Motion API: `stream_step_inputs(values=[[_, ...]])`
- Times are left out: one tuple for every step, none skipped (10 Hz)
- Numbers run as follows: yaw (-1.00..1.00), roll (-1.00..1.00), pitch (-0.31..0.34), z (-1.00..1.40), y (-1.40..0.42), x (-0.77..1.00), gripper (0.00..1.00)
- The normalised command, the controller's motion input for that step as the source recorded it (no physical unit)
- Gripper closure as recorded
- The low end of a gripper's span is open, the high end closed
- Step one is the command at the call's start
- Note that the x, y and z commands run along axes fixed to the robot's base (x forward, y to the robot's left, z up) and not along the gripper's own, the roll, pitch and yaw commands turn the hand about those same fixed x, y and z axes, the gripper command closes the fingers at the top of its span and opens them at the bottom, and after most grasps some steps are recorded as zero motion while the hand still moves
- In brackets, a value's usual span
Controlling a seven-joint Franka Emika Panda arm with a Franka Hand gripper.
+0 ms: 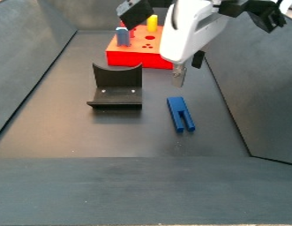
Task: Pick up the square-circle object. Move up. Rotate the square-circle object. Place the square-circle object on the fixture. Regrasp the square-circle object. Move to above the board. Insert the square-circle object.
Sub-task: Rotate the square-circle object.
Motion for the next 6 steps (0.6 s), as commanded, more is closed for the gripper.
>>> stream_step_inputs(values=[[1.00,0.00,0.001,-0.03,0.00,0.02,0.00],[1.00,0.00,0.001,-0.03,0.00,0.02,0.00],[1.00,0.00,0.001,-0.03,0.00,0.02,0.00],[1.00,0.00,0.001,-0.03,0.00,0.02,0.00],[1.00,0.00,0.001,-0.03,0.00,0.02,0.00],[1.00,0.00,0.001,-0.03,0.00,0.02,0.00]])
